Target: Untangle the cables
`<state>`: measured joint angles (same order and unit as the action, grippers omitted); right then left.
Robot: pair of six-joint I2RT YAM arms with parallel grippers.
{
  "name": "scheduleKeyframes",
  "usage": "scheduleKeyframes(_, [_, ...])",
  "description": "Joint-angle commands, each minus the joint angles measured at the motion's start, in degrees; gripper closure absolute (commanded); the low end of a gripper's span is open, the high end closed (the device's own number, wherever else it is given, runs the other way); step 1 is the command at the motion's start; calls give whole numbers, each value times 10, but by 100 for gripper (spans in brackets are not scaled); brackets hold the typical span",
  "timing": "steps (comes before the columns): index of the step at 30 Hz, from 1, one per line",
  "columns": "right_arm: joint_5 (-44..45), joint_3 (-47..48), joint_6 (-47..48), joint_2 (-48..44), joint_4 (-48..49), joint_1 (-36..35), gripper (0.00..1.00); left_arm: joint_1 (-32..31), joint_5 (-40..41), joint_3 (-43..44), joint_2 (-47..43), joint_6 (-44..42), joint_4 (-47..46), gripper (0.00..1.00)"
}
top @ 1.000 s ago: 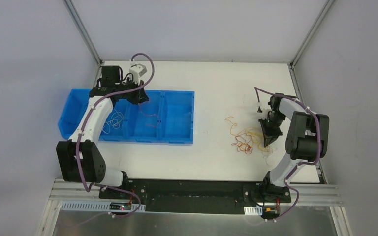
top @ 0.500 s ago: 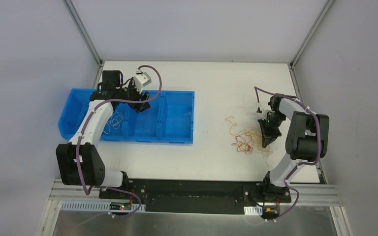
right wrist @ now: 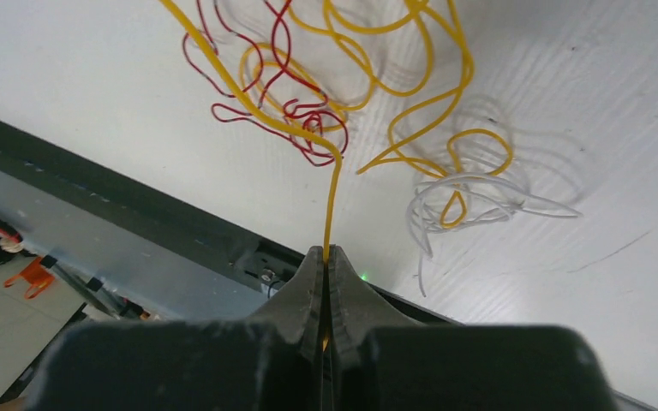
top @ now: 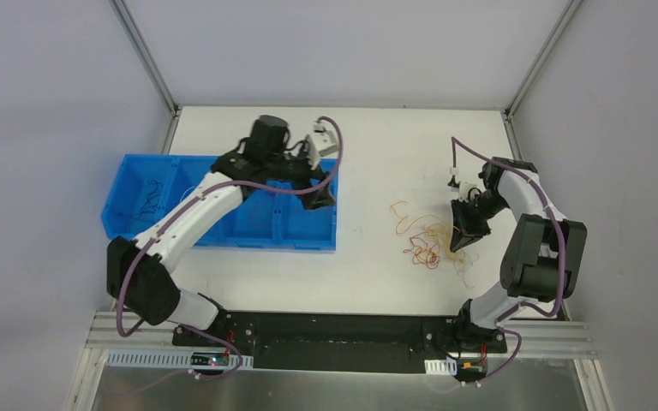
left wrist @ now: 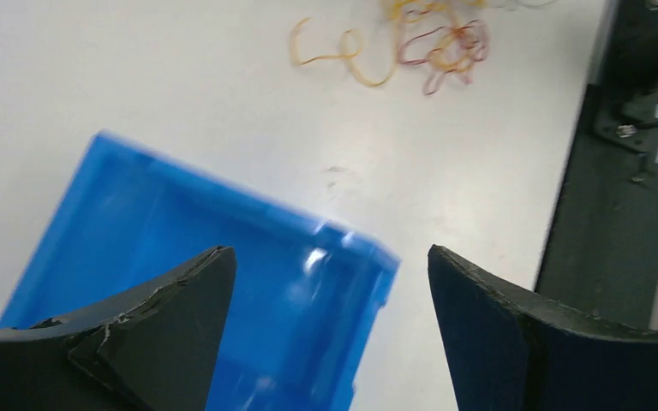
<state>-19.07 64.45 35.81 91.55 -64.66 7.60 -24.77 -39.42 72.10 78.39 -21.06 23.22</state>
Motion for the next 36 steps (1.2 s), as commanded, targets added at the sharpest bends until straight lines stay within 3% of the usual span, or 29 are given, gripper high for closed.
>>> scheduleKeyframes(1, [-91, 30, 18, -7, -62, 26, 100, -119, -4, 37, 93, 150, -78, 17])
scheduleKeyframes(5, [-162, 49, 30, -24, -94, 33, 100, -182, -4, 66, 172, 202, -165, 20])
scheduleKeyframes(8, [-227, 66, 40, -52, -113, 32, 100, -199, -21, 84, 217, 240, -256, 18])
scheduleKeyframes(12, [-277, 91, 64, -68, -147, 24, 100, -209, -23, 122, 273, 245, -305, 13])
scheduleKeyframes(19, [-301, 112, 79, -80, -174, -4, 100, -226, 3, 203, 356, 228, -320, 14])
scheduleKeyframes(28, [-332, 150, 97, -97, -215, -28, 100, -236, -14, 209, 356, 190, -310, 31])
scheduleKeyframes(30, [-340, 157, 110, -98, -232, -34, 100, -237, -22, 208, 351, 181, -305, 42])
scheduleKeyframes(36, [-363, 160, 158, -107, -273, -42, 100, -237, -66, 189, 294, 154, -274, 94])
